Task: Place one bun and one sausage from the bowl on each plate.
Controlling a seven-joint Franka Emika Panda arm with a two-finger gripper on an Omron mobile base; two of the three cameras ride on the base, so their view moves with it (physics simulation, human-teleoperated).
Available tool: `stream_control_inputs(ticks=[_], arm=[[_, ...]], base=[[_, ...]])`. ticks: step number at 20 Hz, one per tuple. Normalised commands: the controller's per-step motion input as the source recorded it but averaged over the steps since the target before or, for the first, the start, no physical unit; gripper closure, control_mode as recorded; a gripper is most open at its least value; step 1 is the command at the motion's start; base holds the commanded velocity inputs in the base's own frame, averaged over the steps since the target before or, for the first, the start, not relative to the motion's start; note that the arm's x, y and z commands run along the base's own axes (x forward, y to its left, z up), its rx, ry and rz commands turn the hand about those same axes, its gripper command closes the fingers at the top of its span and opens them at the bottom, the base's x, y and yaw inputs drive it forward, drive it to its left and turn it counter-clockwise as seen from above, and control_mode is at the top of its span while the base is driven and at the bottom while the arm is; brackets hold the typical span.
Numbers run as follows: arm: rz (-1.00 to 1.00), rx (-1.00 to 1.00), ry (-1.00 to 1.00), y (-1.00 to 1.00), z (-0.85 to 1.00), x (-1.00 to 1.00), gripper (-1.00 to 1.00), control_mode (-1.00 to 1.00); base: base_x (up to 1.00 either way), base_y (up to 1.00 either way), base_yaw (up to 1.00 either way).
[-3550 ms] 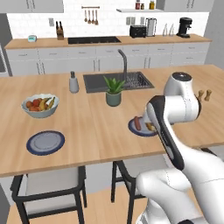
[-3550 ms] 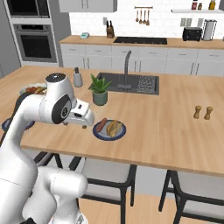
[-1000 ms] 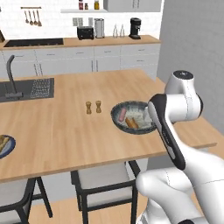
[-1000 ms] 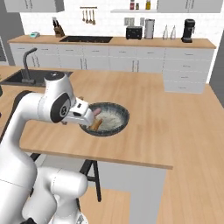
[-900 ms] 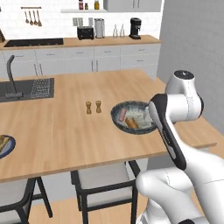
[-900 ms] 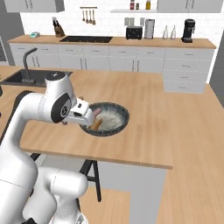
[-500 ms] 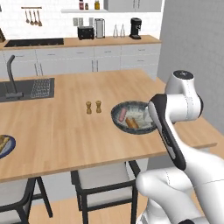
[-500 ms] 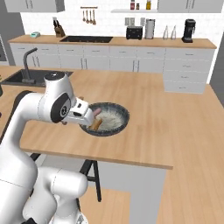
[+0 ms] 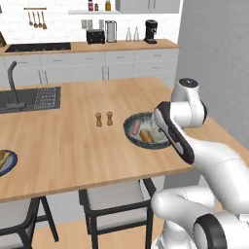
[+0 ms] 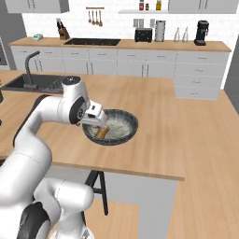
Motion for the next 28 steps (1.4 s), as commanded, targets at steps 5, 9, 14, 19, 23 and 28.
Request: stream_control_inputs(ticks=[5, 9, 14, 19, 23, 28], arm=[[0.04, 0.01, 0.00, 0.04, -0.36, 1.00, -1.00, -1.00], [0.03, 0.01, 0.02, 0.02, -0.41, 1.00, -1.00, -1.00], [0.00, 0.00, 0.06, 0.08, -0.47, 0.96, -1.00, -1.00], [0.00, 0.03, 0.24, 0.04, -0.22, 0.77, -1.00, -1.00], [0.00, 0.05, 0.19, 0.00, -0.48, 0.70, -1.00, -1.00], [0.00, 0.00, 0.02, 0.00, -0.80, 0.47, -1.00, -1.00]], base=[[0.00, 0.00, 0.00], [0.00, 0.00, 0.00], [0.00, 0.00, 0.00], [0.00, 0.00, 0.00], [0.00, 0.00, 0.00], [0.00, 0.00, 0.00]])
